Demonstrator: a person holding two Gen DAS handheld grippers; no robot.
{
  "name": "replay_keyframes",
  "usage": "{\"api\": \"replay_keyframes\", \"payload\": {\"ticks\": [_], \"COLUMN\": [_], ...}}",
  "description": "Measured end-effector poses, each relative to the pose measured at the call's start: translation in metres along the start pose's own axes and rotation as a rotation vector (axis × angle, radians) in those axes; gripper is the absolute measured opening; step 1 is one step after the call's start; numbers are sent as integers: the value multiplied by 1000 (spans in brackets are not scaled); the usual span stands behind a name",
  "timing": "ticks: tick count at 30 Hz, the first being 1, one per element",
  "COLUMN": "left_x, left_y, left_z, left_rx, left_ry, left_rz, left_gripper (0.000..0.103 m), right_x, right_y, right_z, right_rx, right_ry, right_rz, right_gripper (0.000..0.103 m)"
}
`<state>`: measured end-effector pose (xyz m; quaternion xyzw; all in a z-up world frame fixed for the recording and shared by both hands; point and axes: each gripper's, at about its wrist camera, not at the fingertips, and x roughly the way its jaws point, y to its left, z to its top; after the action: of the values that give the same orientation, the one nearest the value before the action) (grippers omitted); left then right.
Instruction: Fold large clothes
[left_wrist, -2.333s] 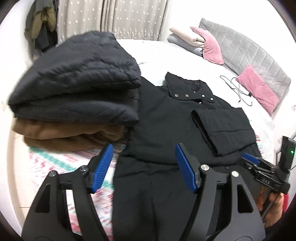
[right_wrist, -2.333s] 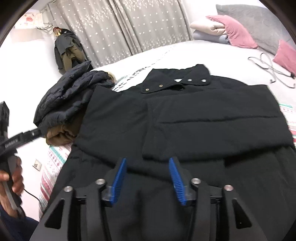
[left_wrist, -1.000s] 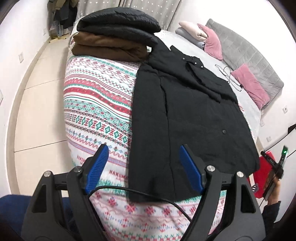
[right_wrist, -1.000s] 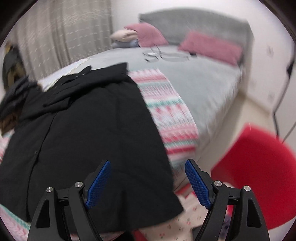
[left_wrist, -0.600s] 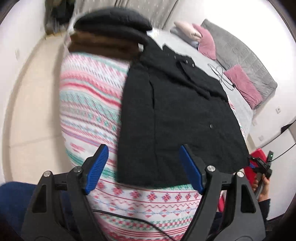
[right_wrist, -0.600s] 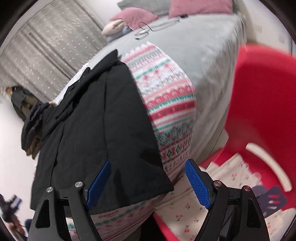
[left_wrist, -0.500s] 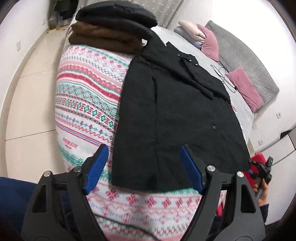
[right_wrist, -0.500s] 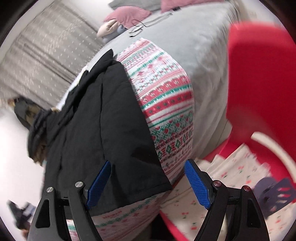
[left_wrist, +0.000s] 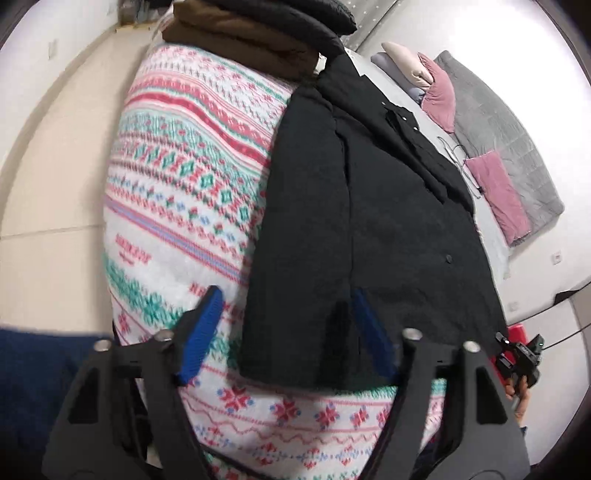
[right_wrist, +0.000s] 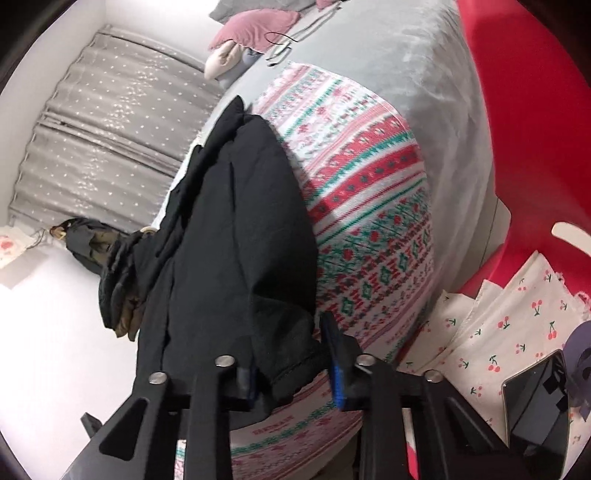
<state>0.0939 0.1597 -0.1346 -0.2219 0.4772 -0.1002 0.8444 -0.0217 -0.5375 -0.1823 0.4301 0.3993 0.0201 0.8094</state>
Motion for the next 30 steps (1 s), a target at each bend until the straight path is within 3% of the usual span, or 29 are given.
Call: {"api": "replay_keyframes", "payload": {"ticks": [3, 7, 9, 11, 12, 15, 20, 26, 30], "left_x": [2, 11, 11, 10, 10, 8, 11, 14, 11], "left_y": [-1, -4, -5, 0, 3, 5, -5, 0, -1], "left_z": [0, 0, -1, -1, 0, 1, 0, 2, 3], "left_rx": [11, 30, 40, 8, -10, -37, -1, -37, -35], "left_ry": [5, 23, 14, 6, 9, 4, -7, -1, -15], "left_rz": [-28, -45, -37, -64, -80, -100, -47, -74, -94], "left_gripper": [66, 55, 48, 30, 28, 28, 32, 34, 18], "right_x": [-9, -15, -18, -19, -19, -24, -18, -14, -8], "right_y": [8, 21, 24, 28, 31, 37, 47, 33, 24], "right_z": [-1, -2, -1, -1, 0, 0, -3, -2, -3], "right_rx": [-11, -41, -44, -52, -55, -51, -103, -41, 8], "right_ry": [-24, -43, -57, -65, -69, -95, -82, -58, -36], "right_rz": [11, -15, -20, -36, -44, -17, -42, -1, -25], "right_gripper": [20, 15, 14, 14, 14, 13, 17, 23, 23]}}
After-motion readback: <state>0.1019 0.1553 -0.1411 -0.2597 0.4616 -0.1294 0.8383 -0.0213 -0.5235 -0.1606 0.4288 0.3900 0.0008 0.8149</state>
